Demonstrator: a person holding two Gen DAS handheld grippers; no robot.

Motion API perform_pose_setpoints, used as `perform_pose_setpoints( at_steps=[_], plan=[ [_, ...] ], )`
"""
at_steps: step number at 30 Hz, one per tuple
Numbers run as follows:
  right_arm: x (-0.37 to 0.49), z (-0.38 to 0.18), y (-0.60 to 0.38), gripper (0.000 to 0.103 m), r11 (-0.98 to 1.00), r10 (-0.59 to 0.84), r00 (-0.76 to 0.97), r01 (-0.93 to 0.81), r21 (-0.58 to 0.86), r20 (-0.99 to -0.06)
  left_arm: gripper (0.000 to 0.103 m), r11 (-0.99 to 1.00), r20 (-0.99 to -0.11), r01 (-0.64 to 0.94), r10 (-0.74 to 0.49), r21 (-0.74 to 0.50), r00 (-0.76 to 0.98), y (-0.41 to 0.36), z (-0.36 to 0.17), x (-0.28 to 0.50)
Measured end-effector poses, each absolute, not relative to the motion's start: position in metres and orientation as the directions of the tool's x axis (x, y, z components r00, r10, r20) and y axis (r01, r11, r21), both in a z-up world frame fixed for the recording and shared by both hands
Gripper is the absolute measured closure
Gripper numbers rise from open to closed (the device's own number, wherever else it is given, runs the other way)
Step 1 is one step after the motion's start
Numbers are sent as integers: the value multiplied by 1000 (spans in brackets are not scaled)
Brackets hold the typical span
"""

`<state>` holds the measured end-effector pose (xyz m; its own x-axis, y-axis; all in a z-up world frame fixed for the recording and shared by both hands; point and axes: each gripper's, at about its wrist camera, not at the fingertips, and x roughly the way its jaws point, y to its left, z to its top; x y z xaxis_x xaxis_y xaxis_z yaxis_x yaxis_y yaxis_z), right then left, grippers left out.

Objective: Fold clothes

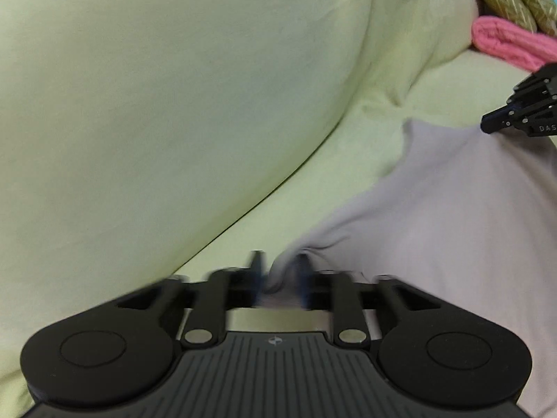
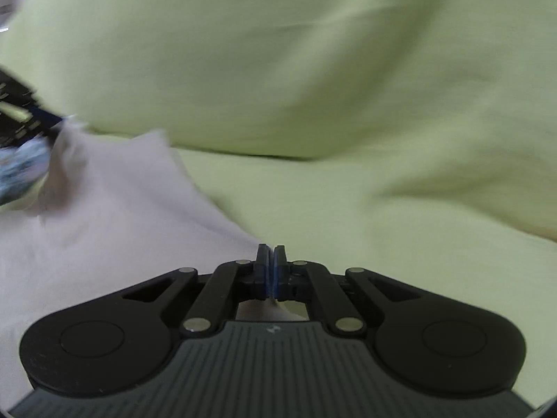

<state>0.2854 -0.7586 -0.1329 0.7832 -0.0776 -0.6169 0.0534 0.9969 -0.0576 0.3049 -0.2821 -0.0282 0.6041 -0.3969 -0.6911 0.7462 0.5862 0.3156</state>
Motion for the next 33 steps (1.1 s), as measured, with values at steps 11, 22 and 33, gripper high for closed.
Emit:
perform_pose_setpoints(
  at_steps=[11, 22, 33],
  plan=[
    [149, -113, -747, 68, 990, 77, 755, 20, 140, -651, 43, 626, -708, 744, -415, 232, 571, -225, -43, 220],
    [-1, -137, -594, 48, 898, 199, 592, -428, -96, -781, 28, 666, -709, 741, -483, 83, 514, -181, -48, 136],
    [-9, -140, -568, 101, 879, 156, 566, -453, -147, -810, 25, 697, -705, 710, -455, 99, 545, -145, -37, 120]
  ],
)
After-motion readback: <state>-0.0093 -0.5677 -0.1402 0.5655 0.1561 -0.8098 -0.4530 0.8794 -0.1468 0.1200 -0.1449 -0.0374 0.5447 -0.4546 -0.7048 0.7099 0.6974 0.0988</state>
